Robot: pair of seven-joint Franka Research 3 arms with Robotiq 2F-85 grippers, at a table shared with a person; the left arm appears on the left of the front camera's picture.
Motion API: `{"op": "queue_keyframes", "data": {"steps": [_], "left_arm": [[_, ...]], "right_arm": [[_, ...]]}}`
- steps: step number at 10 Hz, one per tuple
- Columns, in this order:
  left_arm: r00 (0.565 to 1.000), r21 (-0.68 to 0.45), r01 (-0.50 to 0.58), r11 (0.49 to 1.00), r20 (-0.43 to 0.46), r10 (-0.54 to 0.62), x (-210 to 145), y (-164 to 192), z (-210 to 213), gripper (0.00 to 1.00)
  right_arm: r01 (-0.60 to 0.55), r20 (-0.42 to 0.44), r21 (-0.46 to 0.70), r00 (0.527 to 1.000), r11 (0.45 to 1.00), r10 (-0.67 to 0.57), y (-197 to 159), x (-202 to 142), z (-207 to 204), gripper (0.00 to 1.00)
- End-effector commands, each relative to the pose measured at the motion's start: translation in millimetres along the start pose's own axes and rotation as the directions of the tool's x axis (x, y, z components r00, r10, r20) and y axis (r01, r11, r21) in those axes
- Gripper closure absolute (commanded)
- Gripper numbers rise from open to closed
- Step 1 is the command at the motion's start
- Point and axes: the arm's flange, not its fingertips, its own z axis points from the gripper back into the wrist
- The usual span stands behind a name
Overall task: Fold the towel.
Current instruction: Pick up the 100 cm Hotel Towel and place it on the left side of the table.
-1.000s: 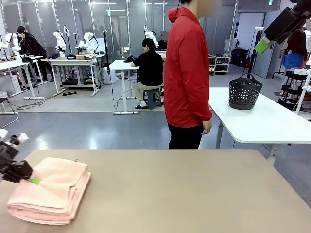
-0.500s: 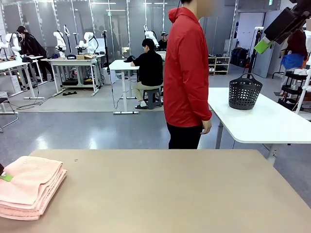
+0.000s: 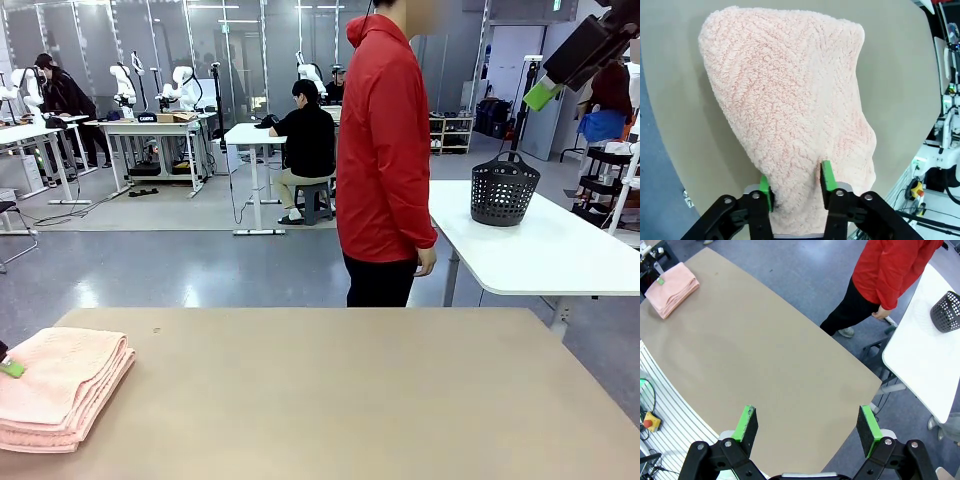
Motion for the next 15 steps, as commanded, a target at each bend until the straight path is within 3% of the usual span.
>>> {"op": "queue_keyframes", "data": {"steps": [1,2,7,8,15], "left_arm": [[1.000,0.047,0.018,0.999,0.002,-0.018,-4,-5,14,0.27],[1.000,0.062,0.018,0.998,0.005,-0.019,-4,-7,20,0.00],[1.000,0.096,0.006,0.995,-0.009,-0.005,-2,-39,23,0.00],[1.000,0.059,0.021,0.998,0.011,-0.021,4,-19,27,0.00],[1.000,0.059,0.021,0.998,0.011,-0.021,4,-19,27,0.00]], "right_arm": [[-0.013,-0.002,-0.003,1.000,1.000,0.013,-1,-1,0,0.00],[-0.013,-0.002,-0.003,1.000,1.000,0.013,-1,-1,0,0.00],[-0.013,-0.002,-0.003,1.000,1.000,0.013,-1,-1,0,0.00],[-0.013,-0.002,-0.003,1.000,1.000,0.013,-1,-1,0,0.00],[-0.013,-0.002,-0.003,1.000,1.000,0.013,-1,-1,0,0.00]]}}
